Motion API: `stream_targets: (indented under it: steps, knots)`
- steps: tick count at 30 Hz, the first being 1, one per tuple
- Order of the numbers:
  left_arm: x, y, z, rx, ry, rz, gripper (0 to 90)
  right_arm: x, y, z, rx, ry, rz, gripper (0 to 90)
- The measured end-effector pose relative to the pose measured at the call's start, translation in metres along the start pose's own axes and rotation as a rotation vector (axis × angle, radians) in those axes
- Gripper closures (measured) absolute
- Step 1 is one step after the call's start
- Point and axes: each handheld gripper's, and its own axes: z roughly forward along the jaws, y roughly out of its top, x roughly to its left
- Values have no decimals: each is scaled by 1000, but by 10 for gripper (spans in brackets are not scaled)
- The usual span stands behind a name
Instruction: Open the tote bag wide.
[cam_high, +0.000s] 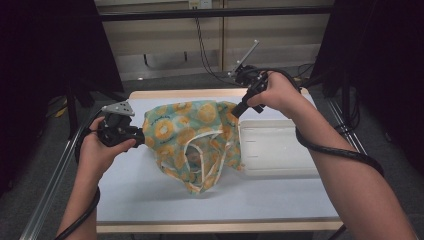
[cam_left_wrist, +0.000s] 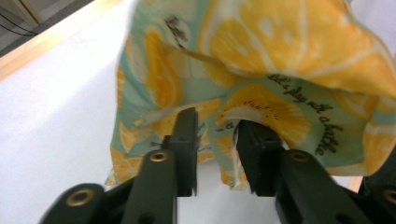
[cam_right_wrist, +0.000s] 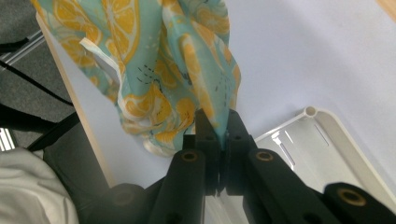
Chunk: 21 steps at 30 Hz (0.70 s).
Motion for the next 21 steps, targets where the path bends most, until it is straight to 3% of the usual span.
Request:
stream_targets:
  steps: [4, 9, 14, 15, 21]
  knots:
    - [1, 6, -2, 26, -11, 3, 899, -1, -2, -1, -1, 7, 10, 894]
    - [2, 11, -2, 72, -18, -7, 900, -1, -4, -6, -5, 3, 13, 895]
    - [3, 13, -5, 72, -1, -30, 900, 0, -7, -9, -9, 13, 23, 896]
    - [4, 13, -7, 78, 7, -18, 900, -1, -8, -9, -12, 12, 19, 894]
    - [6, 15, -11, 71, 4, -50, 900, -3, -13, -15, -20, 14, 36, 895]
